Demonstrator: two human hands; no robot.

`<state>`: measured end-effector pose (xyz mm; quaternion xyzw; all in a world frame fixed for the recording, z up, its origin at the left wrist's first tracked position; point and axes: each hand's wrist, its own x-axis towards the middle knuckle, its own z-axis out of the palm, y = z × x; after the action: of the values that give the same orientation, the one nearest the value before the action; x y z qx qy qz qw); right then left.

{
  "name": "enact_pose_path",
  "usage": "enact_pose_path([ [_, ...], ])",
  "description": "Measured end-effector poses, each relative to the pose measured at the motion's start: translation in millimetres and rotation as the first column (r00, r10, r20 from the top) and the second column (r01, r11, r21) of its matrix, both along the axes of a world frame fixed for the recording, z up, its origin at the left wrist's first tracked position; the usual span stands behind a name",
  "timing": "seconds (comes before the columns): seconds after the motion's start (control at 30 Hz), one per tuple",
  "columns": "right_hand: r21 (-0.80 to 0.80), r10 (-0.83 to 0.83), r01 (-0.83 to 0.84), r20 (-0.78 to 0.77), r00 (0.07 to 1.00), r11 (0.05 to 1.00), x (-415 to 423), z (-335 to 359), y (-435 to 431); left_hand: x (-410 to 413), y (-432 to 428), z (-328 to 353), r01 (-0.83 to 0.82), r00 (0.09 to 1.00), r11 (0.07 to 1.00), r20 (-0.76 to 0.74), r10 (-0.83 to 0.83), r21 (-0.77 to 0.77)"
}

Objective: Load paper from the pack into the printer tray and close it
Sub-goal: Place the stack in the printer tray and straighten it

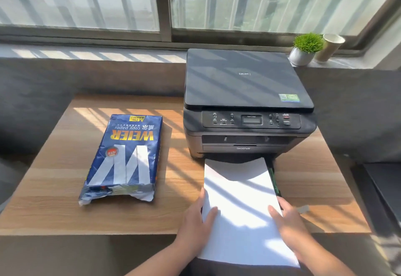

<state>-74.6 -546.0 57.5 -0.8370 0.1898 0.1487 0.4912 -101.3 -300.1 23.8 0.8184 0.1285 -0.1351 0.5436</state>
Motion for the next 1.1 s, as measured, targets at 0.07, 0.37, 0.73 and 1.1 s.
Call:
enact_pose_path([
  [0.07, 0.019, -0.016, 0.017, -0.032, 0.999, 1.000, 6, -5, -12, 11, -13, -4, 0.037, 0.999, 0.998, -0.001, -0.037, 0.045],
  [0.37, 0.060, 0.059, -0.059, 0.002, 0.998, 0.996, 30, -29, -47, 29, -47, -3, 0.016, 0.999, 0.992, -0.032, -0.012, 0.125],
  [0.73, 0.096, 0.107, -0.106, -0.003, 0.994, 0.990, 74, -43, -51, 40, -64, -9, -0.104, 0.993, 0.977, 0.068, 0.092, 0.184],
  [1.1, 0.075, 0.063, -0.056, -0.086, 0.994, 0.996, 92, -68, -56, 32, -55, -18, -0.014, 0.983, 0.968, 0.180, -0.032, 0.249],
])
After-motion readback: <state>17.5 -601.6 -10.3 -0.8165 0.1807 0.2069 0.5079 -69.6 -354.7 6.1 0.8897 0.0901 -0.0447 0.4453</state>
